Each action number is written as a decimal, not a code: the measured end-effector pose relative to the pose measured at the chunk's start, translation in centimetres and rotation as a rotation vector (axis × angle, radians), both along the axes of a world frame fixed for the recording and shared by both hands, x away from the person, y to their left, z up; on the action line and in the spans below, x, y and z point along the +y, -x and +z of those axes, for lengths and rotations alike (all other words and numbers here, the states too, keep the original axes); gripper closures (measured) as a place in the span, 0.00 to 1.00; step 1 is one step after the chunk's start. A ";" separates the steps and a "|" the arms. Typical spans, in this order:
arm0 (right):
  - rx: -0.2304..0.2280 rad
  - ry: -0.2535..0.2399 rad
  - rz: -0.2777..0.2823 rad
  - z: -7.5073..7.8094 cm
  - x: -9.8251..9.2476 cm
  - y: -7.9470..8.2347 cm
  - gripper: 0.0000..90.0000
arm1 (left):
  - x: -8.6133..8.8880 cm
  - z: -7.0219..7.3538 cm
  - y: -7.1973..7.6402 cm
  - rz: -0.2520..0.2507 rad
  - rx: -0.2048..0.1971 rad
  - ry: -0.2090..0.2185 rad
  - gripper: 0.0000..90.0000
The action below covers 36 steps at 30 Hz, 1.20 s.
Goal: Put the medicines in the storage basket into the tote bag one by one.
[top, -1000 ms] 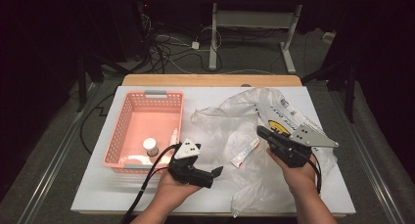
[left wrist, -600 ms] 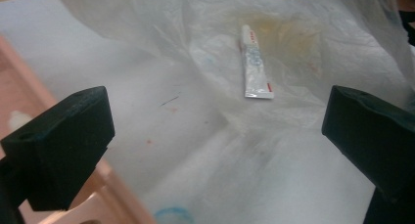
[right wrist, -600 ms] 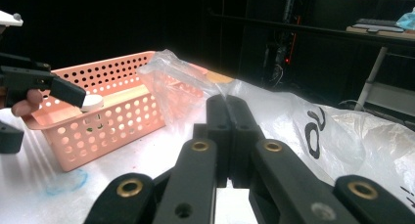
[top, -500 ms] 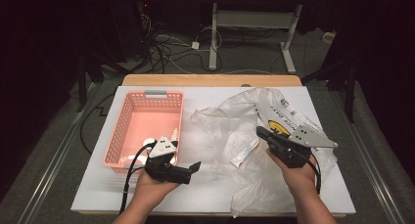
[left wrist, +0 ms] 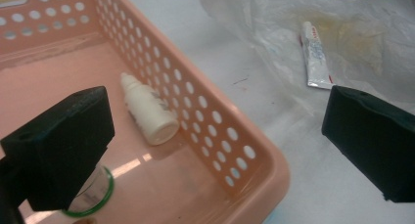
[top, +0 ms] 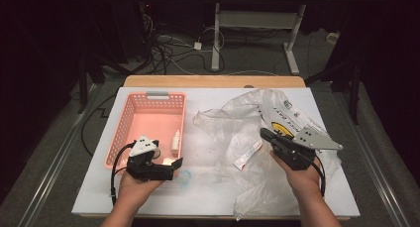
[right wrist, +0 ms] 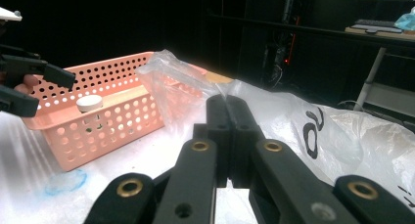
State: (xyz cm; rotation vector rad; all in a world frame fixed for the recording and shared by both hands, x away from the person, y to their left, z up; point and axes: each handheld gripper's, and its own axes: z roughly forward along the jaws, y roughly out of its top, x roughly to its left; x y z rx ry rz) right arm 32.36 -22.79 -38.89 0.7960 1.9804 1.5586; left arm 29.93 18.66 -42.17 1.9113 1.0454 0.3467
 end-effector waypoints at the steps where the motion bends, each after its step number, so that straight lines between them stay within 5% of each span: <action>1: 0.000 0.000 0.000 0.0 0.0 0.0 1.00 | 0.3 0.0 0.0 0.011 0.000 -0.001 0.00; 22: 0.016 0.008 -0.012 -0.4 0.0 -0.2 1.00 | 5.5 -0.1 -0.8 0.155 0.026 -0.043 0.00; 36: 0.012 0.004 -0.002 -0.4 0.1 -0.1 1.00 | 5.4 0.0 -1.9 0.169 0.072 -0.075 0.00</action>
